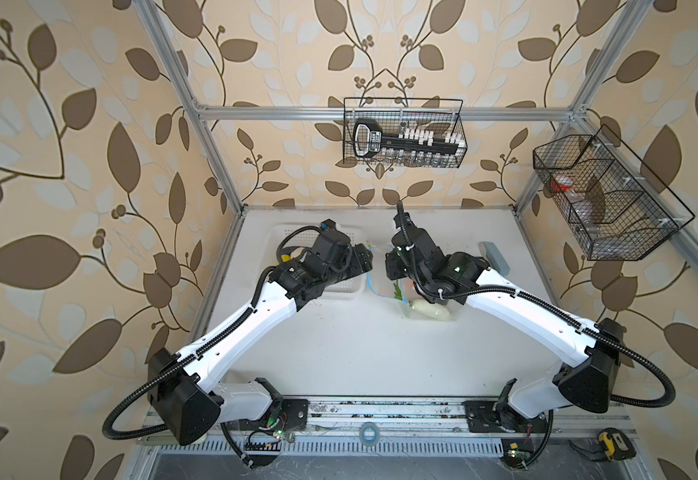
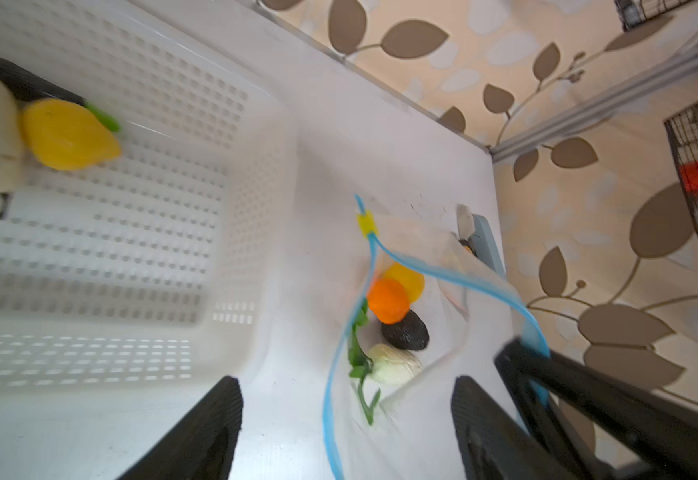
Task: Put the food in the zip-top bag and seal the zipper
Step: 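Withdraw the left gripper from the bag back toward the basket, then lower the left gripper into the basket and grasp the cream potato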
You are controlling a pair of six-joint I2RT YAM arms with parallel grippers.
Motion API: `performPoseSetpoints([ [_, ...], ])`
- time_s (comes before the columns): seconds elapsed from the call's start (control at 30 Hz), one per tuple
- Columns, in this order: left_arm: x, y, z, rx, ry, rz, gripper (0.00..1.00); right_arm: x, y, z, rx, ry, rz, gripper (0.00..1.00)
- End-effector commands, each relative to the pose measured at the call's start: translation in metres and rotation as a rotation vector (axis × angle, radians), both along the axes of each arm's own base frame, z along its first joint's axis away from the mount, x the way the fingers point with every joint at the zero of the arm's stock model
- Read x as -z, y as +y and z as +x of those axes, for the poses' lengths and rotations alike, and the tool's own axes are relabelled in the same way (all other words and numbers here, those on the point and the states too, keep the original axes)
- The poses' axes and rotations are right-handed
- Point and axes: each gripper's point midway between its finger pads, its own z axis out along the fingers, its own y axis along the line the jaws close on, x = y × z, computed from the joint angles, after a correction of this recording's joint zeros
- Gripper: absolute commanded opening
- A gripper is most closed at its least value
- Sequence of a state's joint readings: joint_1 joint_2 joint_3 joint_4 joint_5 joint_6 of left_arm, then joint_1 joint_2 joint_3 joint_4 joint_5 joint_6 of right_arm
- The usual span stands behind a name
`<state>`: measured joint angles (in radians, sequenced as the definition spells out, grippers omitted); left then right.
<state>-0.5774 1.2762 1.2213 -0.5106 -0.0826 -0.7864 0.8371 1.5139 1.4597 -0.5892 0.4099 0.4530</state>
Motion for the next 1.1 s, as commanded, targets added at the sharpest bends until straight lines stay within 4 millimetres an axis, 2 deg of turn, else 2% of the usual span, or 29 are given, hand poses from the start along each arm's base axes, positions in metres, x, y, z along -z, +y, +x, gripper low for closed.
performPoseSetpoints([
  [0.0,0.015,0.051,0.01,-0.122,0.059,0.117,0.81,-0.005,0.0,-0.001,-0.006,-0.011,0.033,0.0],
  [0.13,0.032,0.094,0.026,-0.243,0.113,0.166,0.81,-0.004,0.001,-0.001,-0.01,-0.008,0.034,0.0],
  [0.3,0.054,0.127,0.045,-0.325,0.182,0.201,0.82,-0.002,0.002,-0.001,-0.016,-0.007,0.042,0.0],
  [0.53,0.095,0.168,0.068,-0.415,0.316,0.255,0.81,0.002,0.004,-0.003,-0.025,-0.001,0.047,0.0],
  [0.77,0.129,0.195,0.084,-0.447,0.452,0.301,0.81,0.0,0.01,0.001,-0.039,-0.005,0.051,0.0],
  [0.87,0.14,0.198,0.092,-0.428,0.489,0.321,0.8,-0.003,0.012,0.002,-0.045,-0.008,0.055,0.0],
  [1.07,0.148,0.192,0.112,-0.35,0.476,0.333,0.8,-0.006,0.011,0.003,-0.042,-0.015,0.05,0.0],
])
